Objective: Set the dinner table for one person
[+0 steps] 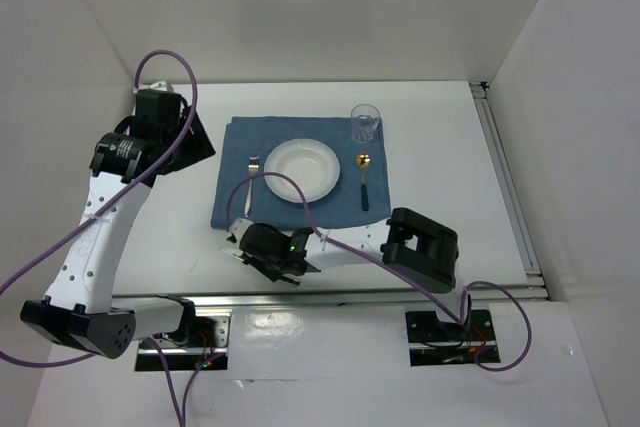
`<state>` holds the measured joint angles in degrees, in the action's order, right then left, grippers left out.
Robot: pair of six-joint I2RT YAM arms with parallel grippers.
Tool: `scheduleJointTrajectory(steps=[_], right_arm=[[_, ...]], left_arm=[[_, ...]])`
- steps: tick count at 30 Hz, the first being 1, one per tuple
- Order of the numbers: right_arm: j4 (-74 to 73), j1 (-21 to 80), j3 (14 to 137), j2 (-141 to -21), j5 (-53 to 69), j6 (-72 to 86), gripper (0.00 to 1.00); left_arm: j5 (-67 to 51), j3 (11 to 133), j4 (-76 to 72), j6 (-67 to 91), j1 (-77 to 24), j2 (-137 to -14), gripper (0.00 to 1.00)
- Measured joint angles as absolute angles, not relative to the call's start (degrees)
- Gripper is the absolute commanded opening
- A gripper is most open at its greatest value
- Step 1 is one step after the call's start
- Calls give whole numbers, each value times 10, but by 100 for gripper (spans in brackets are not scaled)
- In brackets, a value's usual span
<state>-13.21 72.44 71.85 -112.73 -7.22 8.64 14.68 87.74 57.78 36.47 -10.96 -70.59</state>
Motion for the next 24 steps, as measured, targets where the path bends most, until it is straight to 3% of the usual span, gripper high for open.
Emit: scheduleJointTrajectory(steps=[5,24], right_arm=[[-129,724,715,-1123,-77,89,8],[-159,697,681,-1001,-120,55,1]], left_arm=[[147,870,570,365,-110,-706,74],[142,868,553,378,-110,-703,74]])
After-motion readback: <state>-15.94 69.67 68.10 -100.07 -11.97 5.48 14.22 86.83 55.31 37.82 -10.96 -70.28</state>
